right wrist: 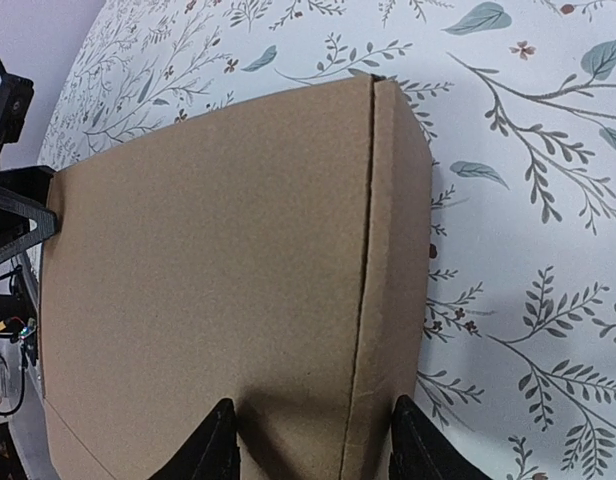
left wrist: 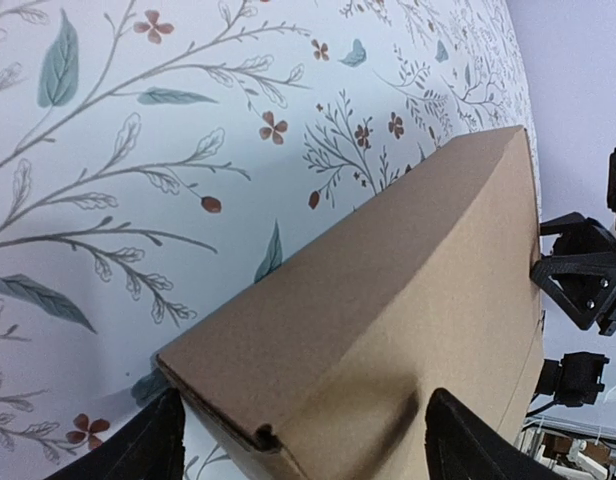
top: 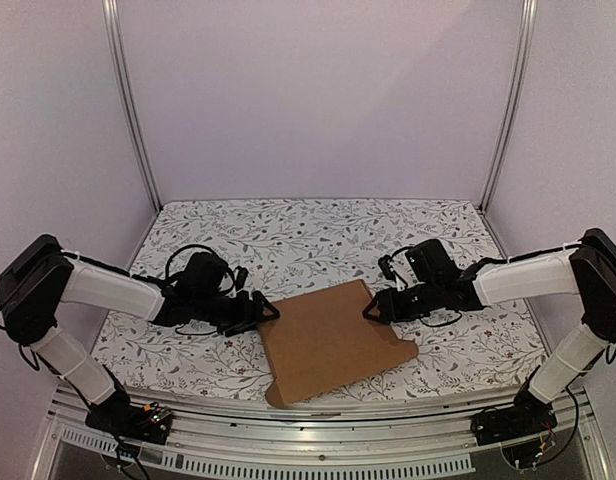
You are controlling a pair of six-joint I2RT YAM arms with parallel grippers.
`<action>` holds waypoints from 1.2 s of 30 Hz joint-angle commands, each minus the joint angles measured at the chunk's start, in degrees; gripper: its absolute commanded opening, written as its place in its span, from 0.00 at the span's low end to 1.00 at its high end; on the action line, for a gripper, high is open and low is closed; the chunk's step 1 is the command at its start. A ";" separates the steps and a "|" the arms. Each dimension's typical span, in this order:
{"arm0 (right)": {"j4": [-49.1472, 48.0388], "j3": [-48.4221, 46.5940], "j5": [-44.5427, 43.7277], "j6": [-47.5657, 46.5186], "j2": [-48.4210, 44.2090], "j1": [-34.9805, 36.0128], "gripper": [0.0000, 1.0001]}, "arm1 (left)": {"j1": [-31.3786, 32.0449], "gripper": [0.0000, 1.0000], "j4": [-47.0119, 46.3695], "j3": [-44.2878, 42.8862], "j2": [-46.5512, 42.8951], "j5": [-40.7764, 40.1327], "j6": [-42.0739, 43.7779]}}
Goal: Fold the paper box
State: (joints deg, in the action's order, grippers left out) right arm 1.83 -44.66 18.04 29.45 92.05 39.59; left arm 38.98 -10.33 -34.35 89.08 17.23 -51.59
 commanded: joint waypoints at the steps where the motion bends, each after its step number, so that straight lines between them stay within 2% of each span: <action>1: -0.48 5.37 -6.31 6.66 -1.45 3.10 0.49 | -1.50 0.81 -0.37 -3.95 1.51 3.23 2.97; 6: -4.43 9.42 -11.98 12.42 -4.30 5.08 0.51 | -2.34 0.81 1.11 -7.52 3.69 3.31 4.86; 12: -5.29 11.88 -15.91 16.26 -7.27 6.18 0.58 | -4.94 0.78 2.27 -10.37 7.13 5.53 7.07; 16: -3.22 11.68 -17.71 15.64 -9.85 6.16 0.64 | -5.23 0.78 5.93 -9.36 4.29 4.38 8.88; 22: 0.39 10.06 -17.59 12.93 -10.79 5.85 0.66 | -5.23 0.80 13.63 -5.67 -2.74 1.51 10.86; 28: 0.30 10.35 -14.92 13.17 -11.46 4.34 0.61 | -4.37 0.80 12.52 0.06 -8.66 2.84 7.93; 36: -1.20 11.80 -11.03 14.51 -14.21 3.08 0.48 | -2.87 0.80 8.99 2.41 -8.78 3.79 6.83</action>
State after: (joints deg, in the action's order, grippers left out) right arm -0.12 -34.00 4.99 43.44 79.64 43.05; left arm 35.40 1.13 -32.99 80.29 20.21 -43.90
